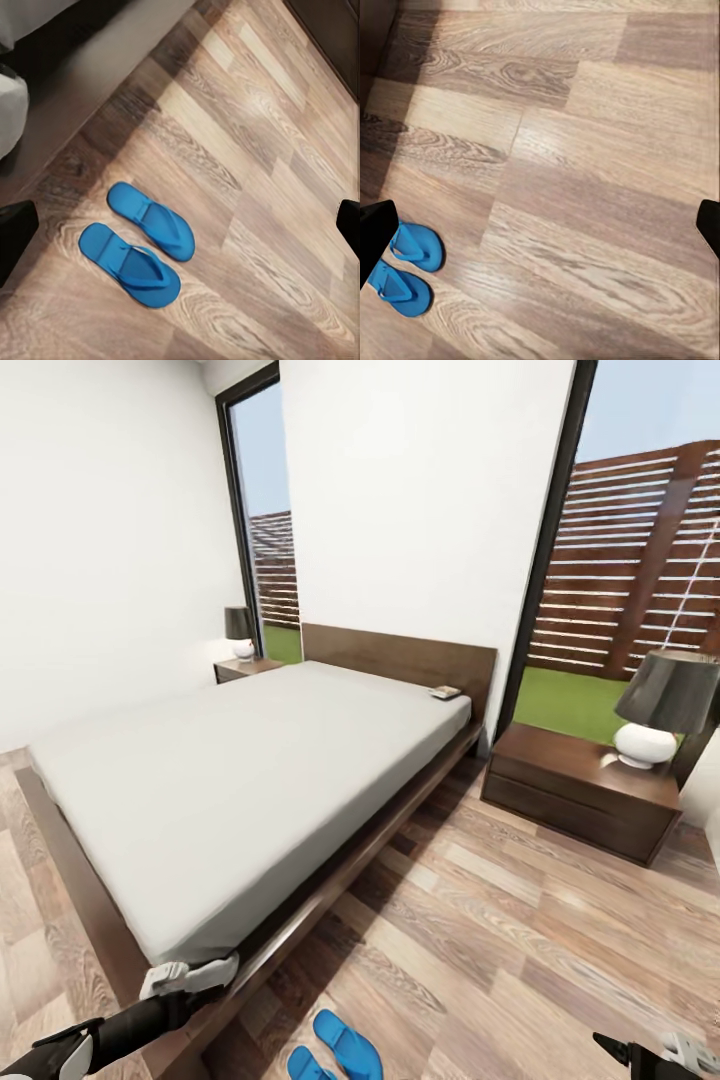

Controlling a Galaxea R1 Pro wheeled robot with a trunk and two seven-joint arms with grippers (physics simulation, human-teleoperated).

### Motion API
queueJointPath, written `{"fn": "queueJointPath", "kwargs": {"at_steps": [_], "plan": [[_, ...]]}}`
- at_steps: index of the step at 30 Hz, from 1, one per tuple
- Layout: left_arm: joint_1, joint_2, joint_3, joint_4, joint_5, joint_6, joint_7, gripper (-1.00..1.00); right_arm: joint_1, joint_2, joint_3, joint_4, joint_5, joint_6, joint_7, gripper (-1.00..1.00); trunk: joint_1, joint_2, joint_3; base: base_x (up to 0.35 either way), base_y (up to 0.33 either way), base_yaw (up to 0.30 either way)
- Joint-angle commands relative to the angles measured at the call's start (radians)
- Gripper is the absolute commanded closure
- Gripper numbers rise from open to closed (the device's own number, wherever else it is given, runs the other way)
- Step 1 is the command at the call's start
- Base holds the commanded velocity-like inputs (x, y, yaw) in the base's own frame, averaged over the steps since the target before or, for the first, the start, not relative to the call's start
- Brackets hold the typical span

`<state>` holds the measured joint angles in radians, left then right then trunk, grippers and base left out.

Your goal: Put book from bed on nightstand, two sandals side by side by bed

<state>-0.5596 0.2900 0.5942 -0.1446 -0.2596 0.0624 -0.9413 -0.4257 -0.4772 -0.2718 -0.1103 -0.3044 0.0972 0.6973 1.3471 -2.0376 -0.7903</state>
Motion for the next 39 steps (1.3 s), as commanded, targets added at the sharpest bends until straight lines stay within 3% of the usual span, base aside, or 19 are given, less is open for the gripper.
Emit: {"fn": "queueJointPath", "kwargs": {"at_steps": [1,17,19,21,23,24,25,26,28,29,31,33,39], "plan": [[0.0,0.0,0.009,-0.001,-0.007,0.007,-0.005,-1.0,-0.001,0.0,-0.006,0.0,-0.004,0.01,0.004,-1.0,0.0,0.0,-0.001,0.0,0.0,-0.279],[0.0,0.0,0.009,-0.001,-0.007,0.007,-0.005,-1.0,-0.001,0.001,-0.006,0.0,-0.003,0.01,0.004,-1.0,0.0,0.0,-0.001,0.0,0.0,-0.279],[0.0,-0.001,0.008,0.0,-0.007,0.007,-0.002,-1.0,-0.001,0.013,-0.005,0.001,0.0,0.009,0.003,-1.0,0.0,0.0,-0.001,0.0,0.0,-0.277],[0.0,-0.006,0.007,0.006,-0.007,0.006,0.012,-1.0,-0.001,0.048,-0.005,0.001,0.002,0.009,-0.002,-1.0,0.0,0.0,-0.001,0.0,0.0,-0.261],[0.0,-0.022,0.007,0.026,-0.007,-0.009,0.062,-1.0,-0.001,0.121,-0.004,0.001,0.004,-0.004,-0.029,-1.0,0.0,0.0,-0.001,0.0,0.0,-0.228],[0.0,-0.04,0.007,0.04,-0.008,-0.036,0.12,-1.0,-0.001,0.172,-0.002,0.003,0.006,-0.037,-0.071,-1.0,0.0,0.0,-0.001,0.0,0.0,-0.193],[0.0,-0.056,0.007,0.051,-0.008,-0.059,0.165,-1.0,-0.001,0.201,-0.001,0.003,0.011,-0.063,-0.106,-1.0,0.0,0.0,-0.001,0.0,0.0,-0.181],[0.0,-0.064,0.007,0.057,-0.008,-0.072,0.187,-1.0,-0.001,0.215,-0.001,0.003,0.017,-0.074,-0.124,-1.0,0.0,0.0,-0.001,0.0,0.0,-0.177],[0.0,-0.093,0.007,0.08,-0.009,-0.115,0.267,-1.0,-0.001,0.257,0.0,0.006,0.058,-0.099,-0.18,-1.0,0.0,0.0,-0.001,0.0,0.0,-0.17],[0.0,-0.11,0.007,0.097,-0.009,-0.135,0.311,-1.0,-0.001,0.276,0.0,0.016,0.105,-0.111,-0.203,-1.0,0.0,0.0,-0.002,0.0,0.0,-0.17],[0.0,-0.129,0.007,0.111,-0.01,-0.149,0.341,-1.0,-0.001,0.289,0.0,0.037,0.161,-0.12,-0.217,-1.0,0.0,0.0,-0.002,0.0,0.0,-0.165],[0.0,-0.141,0.007,0.115,-0.011,-0.154,0.352,-1.0,-0.001,0.3,0.0,0.048,0.185,-0.123,-0.222,-1.0,0.0,0.0,-0.003,0.0,0.0,-0.15],[0.0,-0.157,0.007,0.12,-0.033,-0.158,0.362,-1.0,-0.001,0.358,0.0,0.058,0.207,-0.126,-0.245,-1.0,0.0,0.0,-0.006,0.0,0.0,-0.116]]}}
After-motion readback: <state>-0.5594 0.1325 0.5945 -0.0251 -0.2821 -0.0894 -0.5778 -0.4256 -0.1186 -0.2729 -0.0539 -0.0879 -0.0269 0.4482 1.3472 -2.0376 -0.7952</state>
